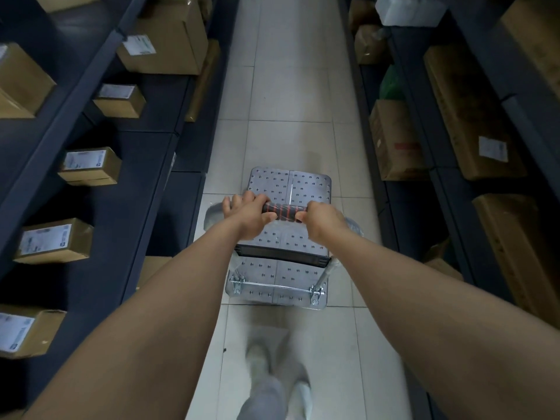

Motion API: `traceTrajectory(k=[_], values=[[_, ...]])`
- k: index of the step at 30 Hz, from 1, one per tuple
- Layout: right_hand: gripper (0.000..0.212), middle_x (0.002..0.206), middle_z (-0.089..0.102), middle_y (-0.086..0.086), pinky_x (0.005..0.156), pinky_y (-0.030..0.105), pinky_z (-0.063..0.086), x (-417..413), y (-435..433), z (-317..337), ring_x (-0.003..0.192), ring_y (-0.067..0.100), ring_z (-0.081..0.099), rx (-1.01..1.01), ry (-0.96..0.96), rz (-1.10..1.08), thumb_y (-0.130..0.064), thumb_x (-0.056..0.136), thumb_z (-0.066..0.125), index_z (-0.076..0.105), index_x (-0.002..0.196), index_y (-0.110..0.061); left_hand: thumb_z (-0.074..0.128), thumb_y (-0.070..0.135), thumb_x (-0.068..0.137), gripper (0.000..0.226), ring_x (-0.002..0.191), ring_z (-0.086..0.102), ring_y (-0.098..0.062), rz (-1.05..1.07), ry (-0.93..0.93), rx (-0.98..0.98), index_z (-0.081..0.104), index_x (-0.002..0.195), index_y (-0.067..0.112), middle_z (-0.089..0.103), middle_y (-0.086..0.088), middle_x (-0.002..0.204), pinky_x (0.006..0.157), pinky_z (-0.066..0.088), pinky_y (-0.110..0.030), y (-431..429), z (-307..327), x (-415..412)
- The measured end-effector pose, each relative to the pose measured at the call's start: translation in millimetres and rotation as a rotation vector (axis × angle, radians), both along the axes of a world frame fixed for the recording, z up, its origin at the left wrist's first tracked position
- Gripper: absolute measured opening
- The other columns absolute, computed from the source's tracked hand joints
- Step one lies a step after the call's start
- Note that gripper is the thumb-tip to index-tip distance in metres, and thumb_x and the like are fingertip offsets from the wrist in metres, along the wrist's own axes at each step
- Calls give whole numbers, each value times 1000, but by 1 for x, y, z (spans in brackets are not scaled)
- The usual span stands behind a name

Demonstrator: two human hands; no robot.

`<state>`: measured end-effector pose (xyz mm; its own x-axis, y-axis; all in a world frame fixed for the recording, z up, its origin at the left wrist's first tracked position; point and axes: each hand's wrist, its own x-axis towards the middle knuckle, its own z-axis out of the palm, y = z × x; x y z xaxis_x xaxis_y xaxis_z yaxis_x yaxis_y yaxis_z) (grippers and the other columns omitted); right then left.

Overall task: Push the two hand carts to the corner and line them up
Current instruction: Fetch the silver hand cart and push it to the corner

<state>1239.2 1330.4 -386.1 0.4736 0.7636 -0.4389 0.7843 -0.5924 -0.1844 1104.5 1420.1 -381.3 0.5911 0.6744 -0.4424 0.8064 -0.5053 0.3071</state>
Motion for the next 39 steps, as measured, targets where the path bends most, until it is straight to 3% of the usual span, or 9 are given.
traceTrajectory(k=[5, 8, 28, 39], values=[[24, 93, 60, 6, 78, 34, 53, 32, 35, -6, 87, 22, 59, 26, 74, -82, -37, 95, 52, 53, 104, -14, 39, 44, 98, 32, 124, 33, -28, -35, -4, 7, 42, 125, 27, 39, -6, 132, 111, 15, -45, 39, -2, 29], [25, 94, 60, 6, 81, 36, 54, 49, 57, -7, 89, 22, 60, 12, 55, -88, -33, 94, 54, 54, 107, -12, 39, 45, 98, 33, 124, 34, -28, -57, -1, 10, 43, 125, 27, 40, -6, 131, 110, 18, -46, 61, -3, 47], [18, 99, 63, 9, 85, 41, 52, 158, 218, -14, 94, 27, 59, -8, -17, -140, -18, 93, 57, 57, 111, -14, 35, 43, 98, 34, 125, 33, -33, -99, 5, -27, 41, 125, 24, 37, -9, 132, 113, 13, -51, 223, -8, 159], [27, 102, 63, 10, 90, 39, 51, 214, 301, -15, 97, 26, 60, 25, 45, -129, -33, 95, 54, 55, 111, -12, 38, 43, 99, 38, 126, 33, -29, -87, 25, -42, 39, 134, 29, 40, -5, 135, 111, 15, -48, 308, -1, 215]])
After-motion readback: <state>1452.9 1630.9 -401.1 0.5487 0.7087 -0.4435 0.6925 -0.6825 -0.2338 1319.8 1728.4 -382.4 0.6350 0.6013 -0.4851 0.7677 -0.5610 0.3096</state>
